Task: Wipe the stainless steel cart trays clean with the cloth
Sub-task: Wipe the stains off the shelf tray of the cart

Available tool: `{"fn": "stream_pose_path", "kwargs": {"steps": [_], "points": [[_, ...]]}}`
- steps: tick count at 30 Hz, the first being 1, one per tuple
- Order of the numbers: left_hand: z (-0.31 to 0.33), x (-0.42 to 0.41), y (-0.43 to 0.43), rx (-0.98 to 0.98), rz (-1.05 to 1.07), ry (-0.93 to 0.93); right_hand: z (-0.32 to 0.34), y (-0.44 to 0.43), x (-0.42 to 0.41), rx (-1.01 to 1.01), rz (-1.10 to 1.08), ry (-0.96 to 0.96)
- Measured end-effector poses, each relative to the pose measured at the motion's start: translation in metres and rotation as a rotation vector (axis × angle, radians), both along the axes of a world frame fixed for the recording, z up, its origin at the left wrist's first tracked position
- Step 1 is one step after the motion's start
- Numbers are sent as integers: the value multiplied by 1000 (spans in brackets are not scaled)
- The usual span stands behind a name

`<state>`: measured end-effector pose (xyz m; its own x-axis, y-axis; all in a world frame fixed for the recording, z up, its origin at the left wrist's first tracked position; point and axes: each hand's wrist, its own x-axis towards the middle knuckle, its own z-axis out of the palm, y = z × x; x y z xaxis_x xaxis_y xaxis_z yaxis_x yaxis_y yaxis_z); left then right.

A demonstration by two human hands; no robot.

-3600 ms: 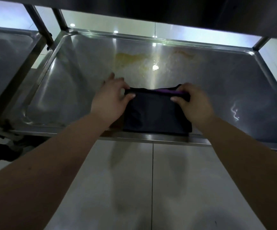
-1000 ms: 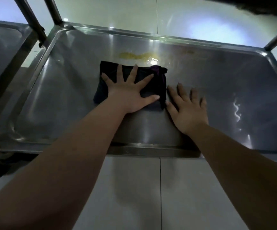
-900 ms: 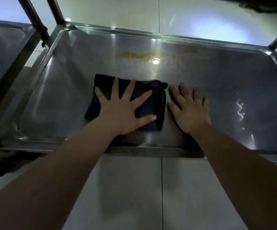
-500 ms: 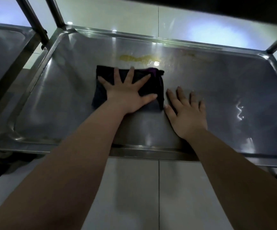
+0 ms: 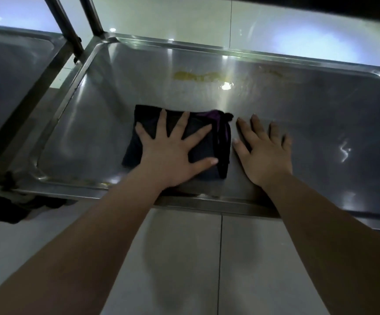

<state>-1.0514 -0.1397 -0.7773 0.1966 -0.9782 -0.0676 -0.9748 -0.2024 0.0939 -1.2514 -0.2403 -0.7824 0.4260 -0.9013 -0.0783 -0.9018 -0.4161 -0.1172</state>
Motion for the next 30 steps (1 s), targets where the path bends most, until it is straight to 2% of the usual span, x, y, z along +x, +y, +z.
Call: {"fn": "stream_pose_path", "kwargs": {"steps": [3, 6, 9, 13, 18, 23, 30], "points": [[-5, -10, 37, -43, -2, -26, 2, 1, 0, 17, 21, -21], [1, -10, 38, -20, 17, -16, 10, 1, -10, 49, 57, -27], [6, -10, 37, 6, 7, -10, 11, 11, -39, 53, -38, 63], [6, -8, 30, 10, 26, -3, 3, 27, -56, 62, -115, 90], [5, -9, -47, 32, 50, 40, -1, 21, -51, 34, -117, 82], [11, -52, -140, 95, 29, 48, 2, 19, -50, 60, -110, 94], [10, -56, -153, 47, -15, 44, 6, 20, -53, 61, -125, 35]]}}
